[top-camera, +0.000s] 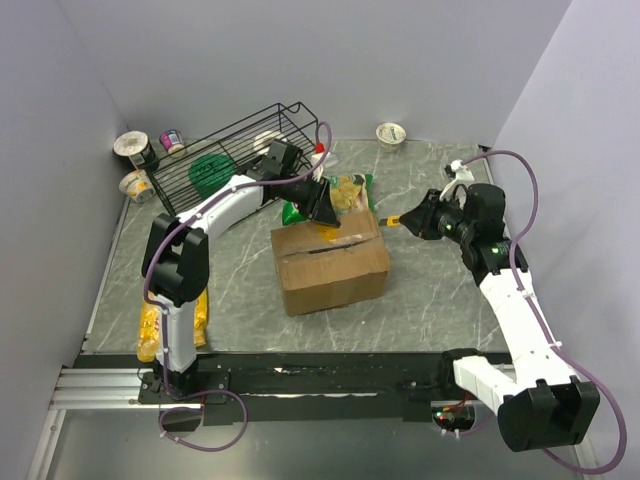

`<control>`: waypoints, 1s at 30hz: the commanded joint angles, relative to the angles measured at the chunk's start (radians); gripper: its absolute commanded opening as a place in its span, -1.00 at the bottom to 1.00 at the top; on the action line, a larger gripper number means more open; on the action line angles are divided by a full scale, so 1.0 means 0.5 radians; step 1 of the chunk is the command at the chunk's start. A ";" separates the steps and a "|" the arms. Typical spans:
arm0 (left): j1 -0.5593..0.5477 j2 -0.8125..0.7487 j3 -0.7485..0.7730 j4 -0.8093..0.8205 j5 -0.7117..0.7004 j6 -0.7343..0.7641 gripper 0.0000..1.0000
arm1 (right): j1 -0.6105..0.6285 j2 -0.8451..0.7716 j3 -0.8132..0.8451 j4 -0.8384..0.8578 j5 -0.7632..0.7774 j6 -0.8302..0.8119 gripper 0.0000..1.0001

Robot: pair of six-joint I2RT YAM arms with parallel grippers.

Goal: Unpack the express box

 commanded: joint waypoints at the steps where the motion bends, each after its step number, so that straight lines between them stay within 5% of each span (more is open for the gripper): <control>1: 0.004 0.029 -0.045 0.023 -0.127 -0.002 -0.69 | 0.023 -0.023 0.102 -0.217 -0.028 -0.039 -1.00; 7: 0.007 0.051 -0.012 0.050 -0.161 -0.060 -0.83 | 0.027 -0.050 0.102 -0.296 -0.035 -0.018 -1.00; 30: 0.031 0.094 0.074 0.096 -0.311 -0.162 -0.89 | 0.027 -0.247 0.224 -0.830 -0.084 -0.051 -1.00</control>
